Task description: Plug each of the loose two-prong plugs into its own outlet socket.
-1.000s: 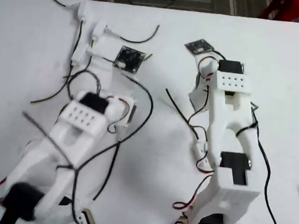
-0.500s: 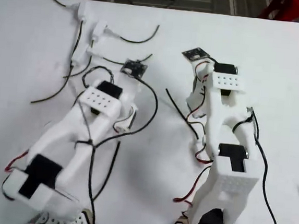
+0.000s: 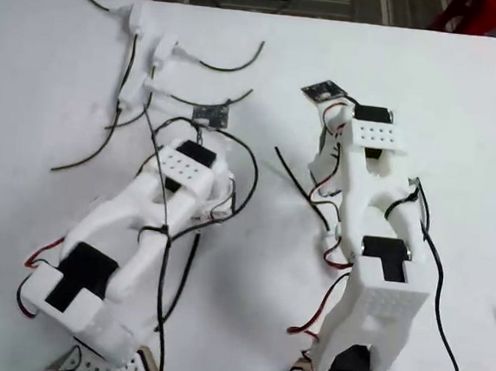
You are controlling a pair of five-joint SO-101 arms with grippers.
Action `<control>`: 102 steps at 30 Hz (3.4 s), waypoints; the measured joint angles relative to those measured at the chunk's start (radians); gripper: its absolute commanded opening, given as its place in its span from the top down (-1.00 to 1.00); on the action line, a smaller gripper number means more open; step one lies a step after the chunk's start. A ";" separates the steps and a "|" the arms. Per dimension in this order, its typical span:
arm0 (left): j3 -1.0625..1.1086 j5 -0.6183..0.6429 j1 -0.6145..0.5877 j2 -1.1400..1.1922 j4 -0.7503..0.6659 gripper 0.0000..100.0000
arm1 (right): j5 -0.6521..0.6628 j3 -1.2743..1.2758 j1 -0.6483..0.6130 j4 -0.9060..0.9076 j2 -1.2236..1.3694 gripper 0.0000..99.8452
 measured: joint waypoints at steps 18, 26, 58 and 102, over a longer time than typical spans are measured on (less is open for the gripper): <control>0.058 0.015 -0.060 0.000 -0.127 0.72 | 0.000 0.000 0.000 0.000 0.006 0.96; 0.072 0.015 -0.060 0.000 -0.133 0.72 | 0.000 0.000 0.000 -0.020 0.087 0.96; 0.103 -0.025 -0.098 0.032 -0.195 0.58 | 0.000 0.000 0.000 -0.020 0.089 0.96; -0.399 -0.026 0.083 0.235 0.230 0.95 | -0.002 0.000 0.107 -0.075 0.089 0.96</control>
